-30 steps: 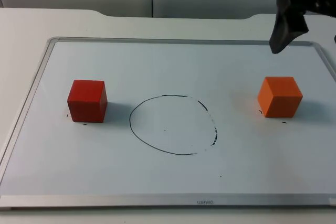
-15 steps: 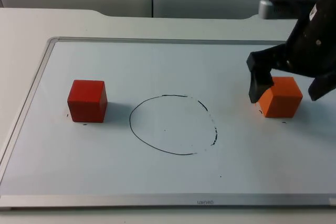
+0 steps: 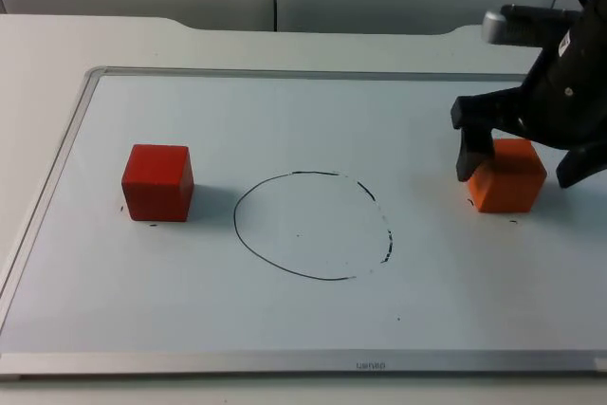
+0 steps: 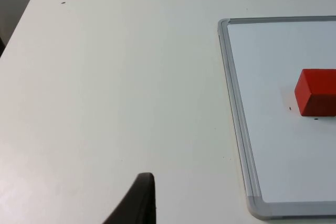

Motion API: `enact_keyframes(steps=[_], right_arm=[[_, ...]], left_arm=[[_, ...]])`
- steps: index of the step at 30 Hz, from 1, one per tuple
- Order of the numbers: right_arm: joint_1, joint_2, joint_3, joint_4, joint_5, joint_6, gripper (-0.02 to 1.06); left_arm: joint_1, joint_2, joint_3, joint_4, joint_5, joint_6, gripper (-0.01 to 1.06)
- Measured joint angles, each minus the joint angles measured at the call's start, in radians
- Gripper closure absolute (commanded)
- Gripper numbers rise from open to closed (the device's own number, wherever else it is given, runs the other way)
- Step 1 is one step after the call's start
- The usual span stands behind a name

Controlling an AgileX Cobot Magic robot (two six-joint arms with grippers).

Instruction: Pick up one cube with the left hand and another cube with the right hand. First place the cube in the right hand at the target position, then stack the cube in the left hand on top.

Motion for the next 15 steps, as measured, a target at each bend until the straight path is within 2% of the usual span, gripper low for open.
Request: enact_keyframes(steps=[3,7,9,10,13,14,15], right_arm=[[-0.004,0.004,0.0,0.0,0.009,-0.002,0.3],[-0.004,0.004,0.0,-0.002,0.012,-0.002,0.39],[-0.004,0.006,0.0,-0.002,0.012,-0.002,0.5],[-0.004,0.006,0.0,-0.002,0.015,-0.002,0.5],[-0.004,0.007,0.0,-0.002,0.018,-0.004,0.69],[-0.004,0.007,0.0,-0.002,0.018,-0.004,0.78],[-0.004,0.007,0.0,-0.002,0.02,-0.004,0.78]], left_arm=[[0.0,0.0,0.0,0.0,0.0,0.0,0.0],[0.0,0.0,0.0,0.0,0.0,0.0,0.0],[0.0,0.0,0.0,0.0,0.0,0.0,0.0],[0.0,0.0,0.0,0.0,0.0,0.0,0.0],[0.0,0.0,0.0,0.0,0.0,0.0,0.0],[0.0,0.0,0.0,0.0,0.0,0.0,0.0],[0.0,0.0,0.0,0.0,0.0,0.0,0.0]])
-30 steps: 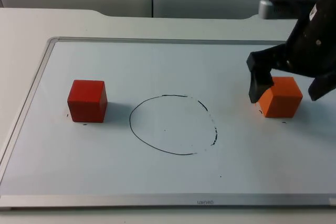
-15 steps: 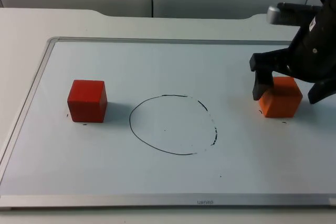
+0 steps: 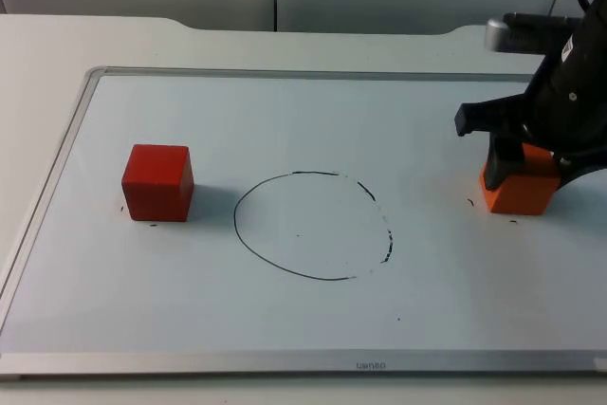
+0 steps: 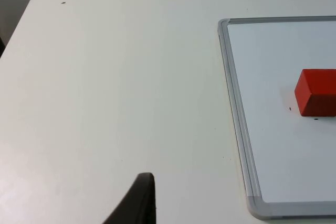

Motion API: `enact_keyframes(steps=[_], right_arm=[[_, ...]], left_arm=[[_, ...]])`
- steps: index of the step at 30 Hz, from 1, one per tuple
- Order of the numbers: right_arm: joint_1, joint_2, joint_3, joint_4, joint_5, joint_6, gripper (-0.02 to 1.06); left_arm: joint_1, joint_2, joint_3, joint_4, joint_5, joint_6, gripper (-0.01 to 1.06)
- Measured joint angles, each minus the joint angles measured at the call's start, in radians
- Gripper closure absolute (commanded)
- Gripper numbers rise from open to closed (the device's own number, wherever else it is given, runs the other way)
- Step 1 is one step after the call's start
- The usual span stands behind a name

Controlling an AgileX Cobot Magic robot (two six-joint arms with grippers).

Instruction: Pick up one cube with the left hand and another cube with the right hand. First place the cube in the right hand at the target position, then stack the cube in the left hand on top.

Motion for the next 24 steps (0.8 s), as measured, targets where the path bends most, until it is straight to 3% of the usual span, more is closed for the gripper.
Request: enact_keyframes(steps=[2,3,10,15,24], right_arm=[[0.0,0.0,0.0,0.0,0.0,0.0,0.99],[0.0,0.0,0.0,0.0,0.0,-0.002,1.05],[0.0,-0.045,0.0,0.0,0.019,-0.043,1.05],[0.0,-0.18,0.0,0.0,0.03,-0.078,1.05],[0.0,-0.616,0.0,-0.081,0.042,-0.109,1.05]], left_arm=[[0.0,0.0,0.0,0.0,0.0,0.0,0.0],[0.0,0.0,0.0,0.0,0.0,0.0,0.0],[0.0,0.0,0.0,0.0,0.0,0.0,0.0],[0.0,0.0,0.0,0.0,0.0,0.0,0.0],[0.0,0.0,0.0,-0.045,0.0,0.0,0.0]])
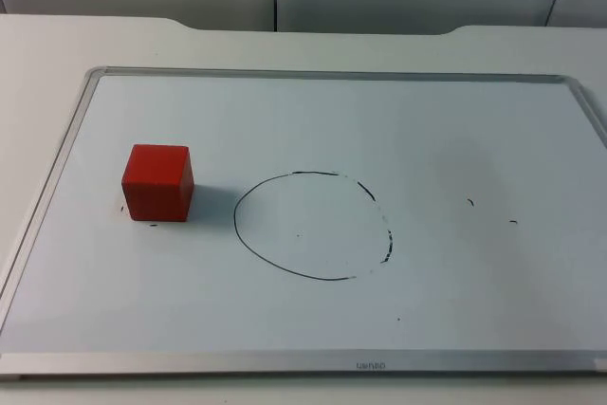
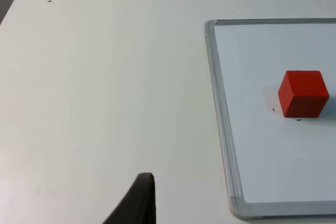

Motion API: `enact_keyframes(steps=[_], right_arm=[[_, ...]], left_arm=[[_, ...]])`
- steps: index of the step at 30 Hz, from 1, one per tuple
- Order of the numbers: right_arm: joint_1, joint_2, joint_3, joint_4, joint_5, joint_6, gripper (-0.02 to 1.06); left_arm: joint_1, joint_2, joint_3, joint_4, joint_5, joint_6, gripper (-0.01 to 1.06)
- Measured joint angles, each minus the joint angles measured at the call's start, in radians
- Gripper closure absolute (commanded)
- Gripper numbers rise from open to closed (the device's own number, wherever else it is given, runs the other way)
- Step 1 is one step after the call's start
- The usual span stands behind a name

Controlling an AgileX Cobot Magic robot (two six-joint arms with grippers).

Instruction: Pick up one cube with the left hand and another cube with the right hand. First place the cube in the right hand at the target position, then stack the cube in the left hand on top.

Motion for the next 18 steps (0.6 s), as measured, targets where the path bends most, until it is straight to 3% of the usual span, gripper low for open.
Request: enact_keyframes(steps=[9,18], right_arm=[[0.0,-0.296,0.0,-0.083,0.057,-0.018,1.05],[0.0,-0.506,0.0,-0.102,0.128,-0.05,1.05]], left_arm=[[0.0,0.039,-0.035,-0.094,-0.01,0.01,0.0],[0.0,0.277,-0.222,-0.308,-0.114,0.176,0.0]])
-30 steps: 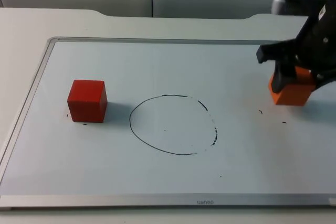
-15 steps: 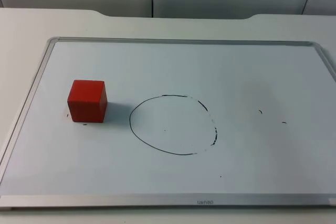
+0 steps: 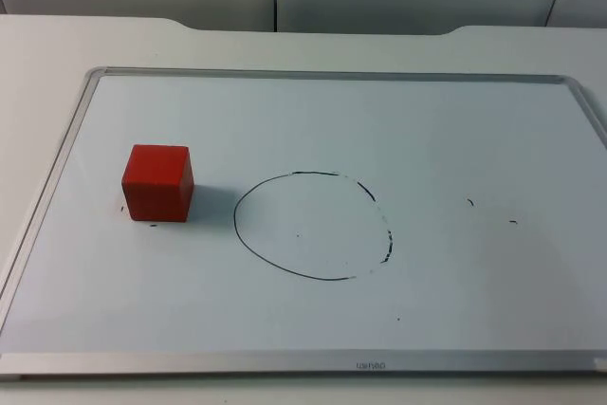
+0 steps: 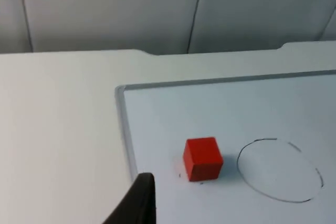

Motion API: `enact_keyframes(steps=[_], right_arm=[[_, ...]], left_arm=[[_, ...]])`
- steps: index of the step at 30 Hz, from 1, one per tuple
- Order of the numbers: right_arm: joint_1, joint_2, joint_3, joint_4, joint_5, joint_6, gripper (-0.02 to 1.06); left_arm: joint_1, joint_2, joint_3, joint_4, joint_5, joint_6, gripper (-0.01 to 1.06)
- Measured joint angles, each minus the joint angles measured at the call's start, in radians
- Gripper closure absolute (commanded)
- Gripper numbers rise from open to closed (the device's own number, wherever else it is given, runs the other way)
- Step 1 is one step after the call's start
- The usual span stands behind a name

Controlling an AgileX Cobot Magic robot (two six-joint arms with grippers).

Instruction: Pick up one cube with the left hand and another cube with the right hand. First place the cube in the right hand at the target position, then stack the cube in the left hand on top.

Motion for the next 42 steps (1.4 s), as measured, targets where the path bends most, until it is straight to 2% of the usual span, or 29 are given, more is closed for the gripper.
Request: enact_keyframes(steps=[10,13,22,24,30,34,35,39,42], right_arm=[[0.0,-0.121,0.004,-0.01,0.069,-0.027,1.05],[0.0,-0.187,0.083,-0.013,0.05,-0.027,1.05],[0.0,-0.294,0.251,-0.013,0.043,-0.005,1.05],[0.0,-0.303,0.259,-0.013,0.047,-0.005,1.05],[0.0,-0.315,0.268,-0.013,0.066,0.001,1.05],[0.0,-0.315,0.268,-0.015,0.07,0.008,1.05],[0.0,-0.315,0.268,-0.015,0.07,0.008,1.05],[0.0,-0.315,0.268,-0.019,0.072,0.008,1.05],[0.0,-0.315,0.268,-0.019,0.072,0.008,1.05]], left_arm=[[0.0,0.357,-0.166,-0.183,-0.046,0.193,0.0],[0.0,0.508,-0.21,-0.274,-0.048,0.305,0.0],[-0.006,0.766,-0.227,-0.346,-0.084,0.364,0.0],[-0.014,0.795,-0.227,-0.348,-0.096,0.365,0.0],[-0.143,0.957,-0.227,-0.346,-0.215,0.332,0.0],[-0.256,1.057,-0.227,-0.282,-0.308,0.24,0.0],[-0.256,1.057,-0.227,-0.282,-0.308,0.24,0.0],[-0.336,1.155,-0.227,-0.175,-0.381,0.109,0.0],[-0.351,1.207,-0.227,-0.14,-0.401,0.057,0.0]])
